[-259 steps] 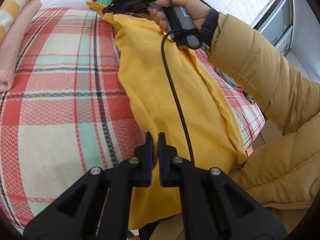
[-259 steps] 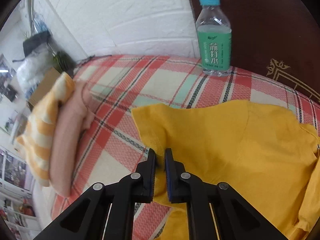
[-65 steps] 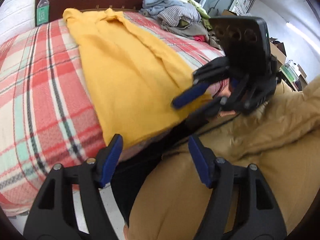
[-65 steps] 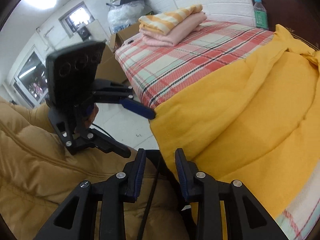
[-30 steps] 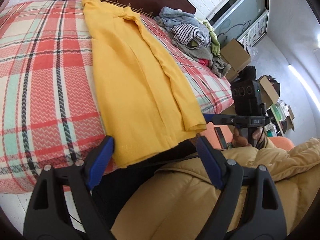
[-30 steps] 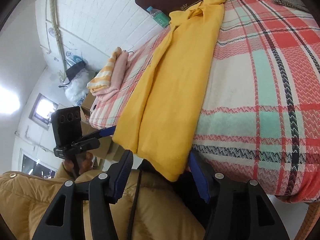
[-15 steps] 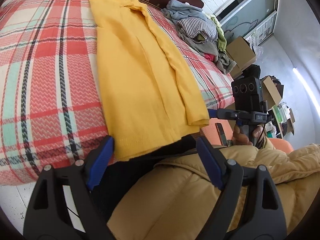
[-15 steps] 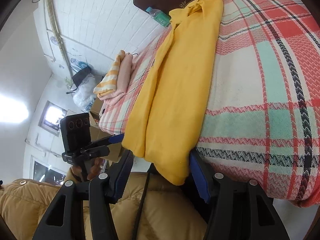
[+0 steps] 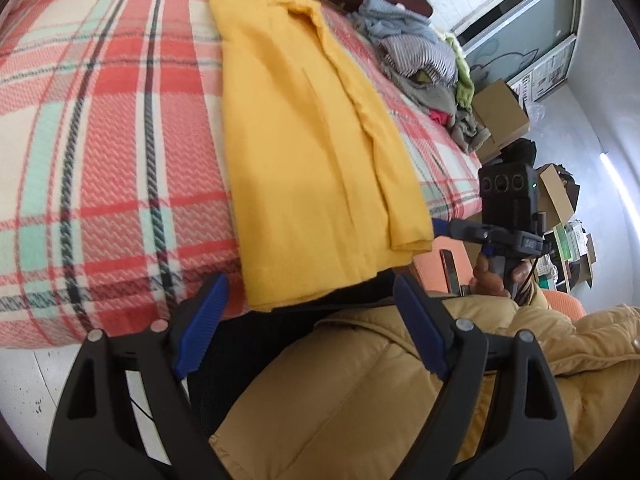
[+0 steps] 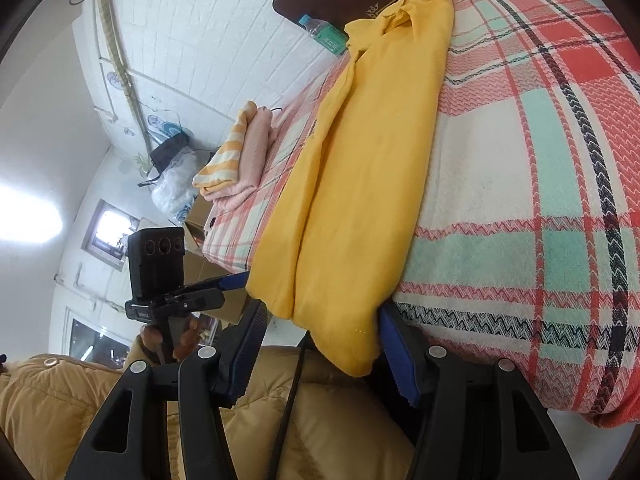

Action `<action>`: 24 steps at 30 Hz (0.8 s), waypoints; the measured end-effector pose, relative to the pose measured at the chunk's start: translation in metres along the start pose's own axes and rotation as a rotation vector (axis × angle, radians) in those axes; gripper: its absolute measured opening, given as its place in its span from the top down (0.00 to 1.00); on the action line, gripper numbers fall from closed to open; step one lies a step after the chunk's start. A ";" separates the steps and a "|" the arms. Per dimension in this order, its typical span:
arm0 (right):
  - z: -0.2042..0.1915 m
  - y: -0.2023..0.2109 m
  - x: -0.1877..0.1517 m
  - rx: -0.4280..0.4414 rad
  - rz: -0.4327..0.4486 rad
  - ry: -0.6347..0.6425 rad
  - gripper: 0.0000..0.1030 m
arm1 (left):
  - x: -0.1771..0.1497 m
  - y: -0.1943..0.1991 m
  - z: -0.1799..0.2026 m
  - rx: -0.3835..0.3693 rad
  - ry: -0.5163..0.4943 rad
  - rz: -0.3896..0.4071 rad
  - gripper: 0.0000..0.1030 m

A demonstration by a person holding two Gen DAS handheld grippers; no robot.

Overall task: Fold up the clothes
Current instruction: 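Pinch the shirt hem with both grippers and fold it up toward the collar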

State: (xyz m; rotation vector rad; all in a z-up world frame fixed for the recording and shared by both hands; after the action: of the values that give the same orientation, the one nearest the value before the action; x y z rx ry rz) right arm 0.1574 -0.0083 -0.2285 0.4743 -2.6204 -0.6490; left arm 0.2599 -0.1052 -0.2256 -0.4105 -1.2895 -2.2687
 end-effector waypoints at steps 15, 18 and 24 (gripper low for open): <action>0.014 -0.004 0.007 -0.063 -0.006 -0.040 0.87 | 0.006 -0.012 -0.003 0.020 0.065 -0.066 0.87; 0.011 0.000 0.010 -0.037 -0.001 -0.049 0.87 | 0.010 -0.007 -0.003 -0.009 0.092 -0.048 0.88; -0.009 0.008 0.024 0.026 0.036 -0.046 0.87 | 0.030 0.010 0.000 -0.135 0.168 0.013 0.88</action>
State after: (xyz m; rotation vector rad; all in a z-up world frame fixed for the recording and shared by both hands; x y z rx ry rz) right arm 0.1385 -0.0146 -0.2100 0.4236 -2.6771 -0.6227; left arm 0.2403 -0.1173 -0.2040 -0.2668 -1.0517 -2.3322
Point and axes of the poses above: each gripper's, at about its wrist camera, not at the fingertips, and y roughly against the way its jaws point, z to its right, x to its top, the point moved 10 cm from there along -y, roughly the way its jaws point, and after that the axes turned 8 degrees about -y, right-handed, at the moved point
